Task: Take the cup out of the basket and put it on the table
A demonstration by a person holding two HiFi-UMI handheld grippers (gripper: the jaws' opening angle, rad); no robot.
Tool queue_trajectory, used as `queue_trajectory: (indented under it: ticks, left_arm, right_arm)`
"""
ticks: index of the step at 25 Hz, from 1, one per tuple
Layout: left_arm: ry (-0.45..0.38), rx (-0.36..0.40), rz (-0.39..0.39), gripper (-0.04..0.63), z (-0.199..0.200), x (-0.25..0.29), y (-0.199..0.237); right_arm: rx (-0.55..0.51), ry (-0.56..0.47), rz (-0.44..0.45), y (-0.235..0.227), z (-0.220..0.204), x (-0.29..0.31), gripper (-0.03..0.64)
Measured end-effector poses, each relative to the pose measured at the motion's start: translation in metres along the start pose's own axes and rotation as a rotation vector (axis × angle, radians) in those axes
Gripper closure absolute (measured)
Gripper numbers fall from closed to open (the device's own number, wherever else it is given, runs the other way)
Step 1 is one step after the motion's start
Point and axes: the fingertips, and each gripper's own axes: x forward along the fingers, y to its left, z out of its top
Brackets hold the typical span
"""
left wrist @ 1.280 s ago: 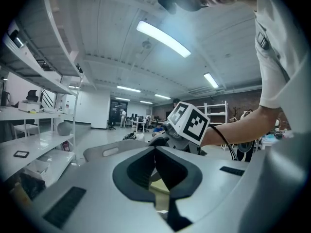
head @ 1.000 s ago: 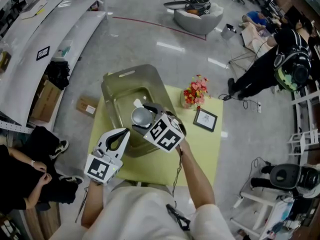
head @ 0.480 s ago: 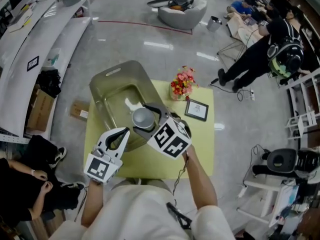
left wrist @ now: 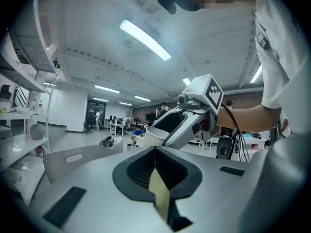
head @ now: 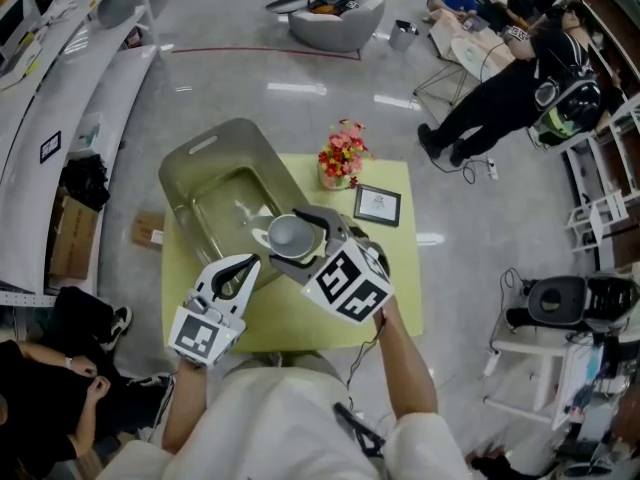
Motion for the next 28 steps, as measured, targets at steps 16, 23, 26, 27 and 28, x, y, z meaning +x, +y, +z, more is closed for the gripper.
queue_trajectory:
  ticks: [16, 23, 26, 27, 28]
  left_arm:
    - [-0.004, 0.014, -0.111, 0.586, 0.005, 0.024, -0.036]
    - [-0.003, 0.018, -0.178, 0.586, 0.003, 0.034, -0.062]
    - [0.0, 0.015, -0.203, 0.586, 0.002, 0.039, -0.072]
    - [-0.001, 0.017, -0.212, 0.586, 0.002, 0.04, -0.076]
    - [-0.003, 0.017, -0.221, 0.586, 0.002, 0.041, -0.08]
  right_arm:
    - [0.069, -0.013, -0.114, -0.007, -0.026, -0.059, 0.268]
    - [0.13, 0.006, -0.157, -0.004, -0.061, -0.073, 0.268]
    - [0.155, 0.021, -0.168, -0.002, -0.078, -0.073, 0.268]
    - [0.163, 0.028, -0.17, -0.001, -0.084, -0.073, 0.268]
    - [0.172, 0.034, -0.172, 0.001, -0.091, -0.073, 0.268]
